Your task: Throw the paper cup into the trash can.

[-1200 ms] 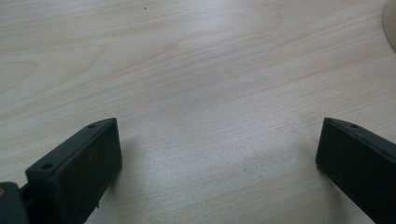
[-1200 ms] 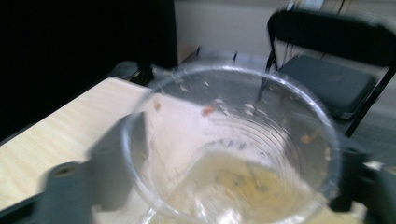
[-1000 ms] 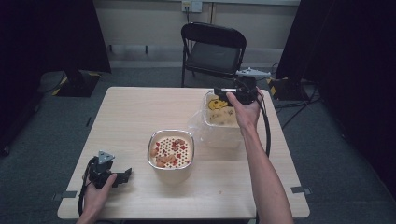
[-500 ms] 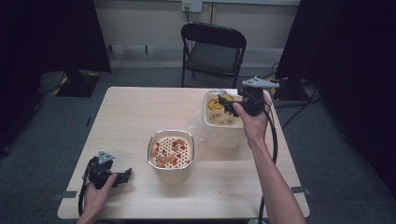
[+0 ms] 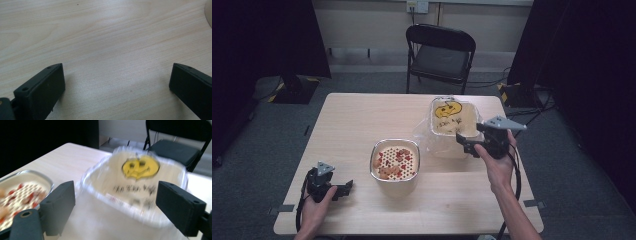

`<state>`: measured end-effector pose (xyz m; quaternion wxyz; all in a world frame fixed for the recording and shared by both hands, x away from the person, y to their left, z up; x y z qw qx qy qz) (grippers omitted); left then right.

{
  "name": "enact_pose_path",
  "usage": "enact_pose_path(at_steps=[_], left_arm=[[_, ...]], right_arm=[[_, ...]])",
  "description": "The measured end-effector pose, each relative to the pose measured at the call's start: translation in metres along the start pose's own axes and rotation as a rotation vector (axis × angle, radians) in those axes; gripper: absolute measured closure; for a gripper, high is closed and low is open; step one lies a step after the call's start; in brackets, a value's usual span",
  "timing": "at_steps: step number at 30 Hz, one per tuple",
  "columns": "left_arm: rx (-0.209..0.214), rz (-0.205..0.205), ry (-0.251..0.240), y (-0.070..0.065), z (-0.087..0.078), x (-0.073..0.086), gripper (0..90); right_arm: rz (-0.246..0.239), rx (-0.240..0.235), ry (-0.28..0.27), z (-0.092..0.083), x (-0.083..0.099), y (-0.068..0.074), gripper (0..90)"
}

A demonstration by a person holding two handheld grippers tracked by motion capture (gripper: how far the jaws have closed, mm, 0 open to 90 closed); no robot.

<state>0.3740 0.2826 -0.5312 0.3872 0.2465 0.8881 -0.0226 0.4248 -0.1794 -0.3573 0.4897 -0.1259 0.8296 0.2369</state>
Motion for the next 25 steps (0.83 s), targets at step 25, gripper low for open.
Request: enact_pose_path(at_steps=[25], left_arm=[[0.000, -0.001, -0.001, 0.000, 0.000, 0.000, 0.0]], right_arm=[[-0.017, 0.126, 0.288, 0.027, 0.166, -0.048, 15.4]])
Point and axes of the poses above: each handheld gripper's, and its own axes: z roughly forward along the jaws, x roughly out of its underside, y roughly to its left, the point moved 4 cm from there along z, roughly forward along the jaws, and after that the axes turned 13 degrees about z, right-handed, at the moved point
